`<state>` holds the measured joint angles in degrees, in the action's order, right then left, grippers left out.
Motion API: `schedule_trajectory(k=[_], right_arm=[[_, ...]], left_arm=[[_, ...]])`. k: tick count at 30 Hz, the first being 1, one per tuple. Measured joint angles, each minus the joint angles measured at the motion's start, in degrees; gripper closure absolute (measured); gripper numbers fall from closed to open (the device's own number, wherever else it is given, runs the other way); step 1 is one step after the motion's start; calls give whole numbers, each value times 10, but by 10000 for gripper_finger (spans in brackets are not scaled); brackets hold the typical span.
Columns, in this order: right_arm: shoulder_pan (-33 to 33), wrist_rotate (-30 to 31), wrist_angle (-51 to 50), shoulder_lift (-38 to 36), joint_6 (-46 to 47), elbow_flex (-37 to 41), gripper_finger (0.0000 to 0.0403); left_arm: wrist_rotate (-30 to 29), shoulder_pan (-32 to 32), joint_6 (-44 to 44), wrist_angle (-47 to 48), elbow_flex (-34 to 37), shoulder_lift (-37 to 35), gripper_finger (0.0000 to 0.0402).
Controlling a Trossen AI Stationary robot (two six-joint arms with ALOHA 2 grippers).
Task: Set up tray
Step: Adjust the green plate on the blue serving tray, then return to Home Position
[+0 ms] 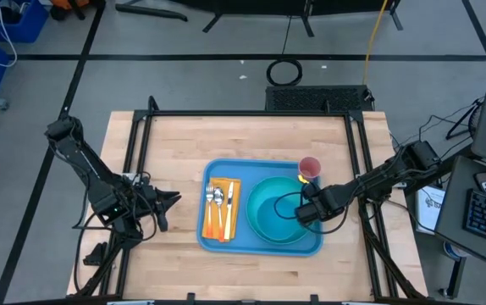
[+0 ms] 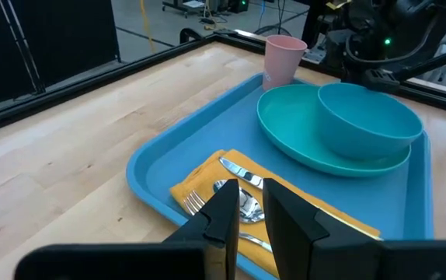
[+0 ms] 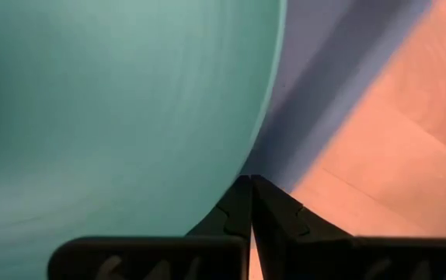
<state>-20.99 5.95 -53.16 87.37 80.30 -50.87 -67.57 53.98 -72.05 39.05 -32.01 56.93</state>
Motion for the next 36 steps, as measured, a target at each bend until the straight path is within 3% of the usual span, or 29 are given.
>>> schedule_trajectory(k=[14,19,23,26,29,31,33,36], right_arm=[[7,15,25,0,-28,0,403],[0,20,18,-32,-49,0,403],[-26,87,31,-94,-59,0,403],[-52,158,56,-143,-140,0,403],[-61,187,82,-191,-159,1,403],[-75,212,158,-215,-192,17,403],[-90,204,296,-232,-297,48,403],[-85,117,570,-249,-447,122,403]], left_arm=[[0,0,0,-2,0,0,339],[0,0,11,-2,0,0,339],[-4,0,10,-4,0,0,339],[-11,0,17,-17,0,0,339],[-21,0,56,-68,0,0,339],[-13,-5,114,-130,0,0,339],[16,-10,209,-212,0,1,339],[92,-24,382,-366,0,4,339]])
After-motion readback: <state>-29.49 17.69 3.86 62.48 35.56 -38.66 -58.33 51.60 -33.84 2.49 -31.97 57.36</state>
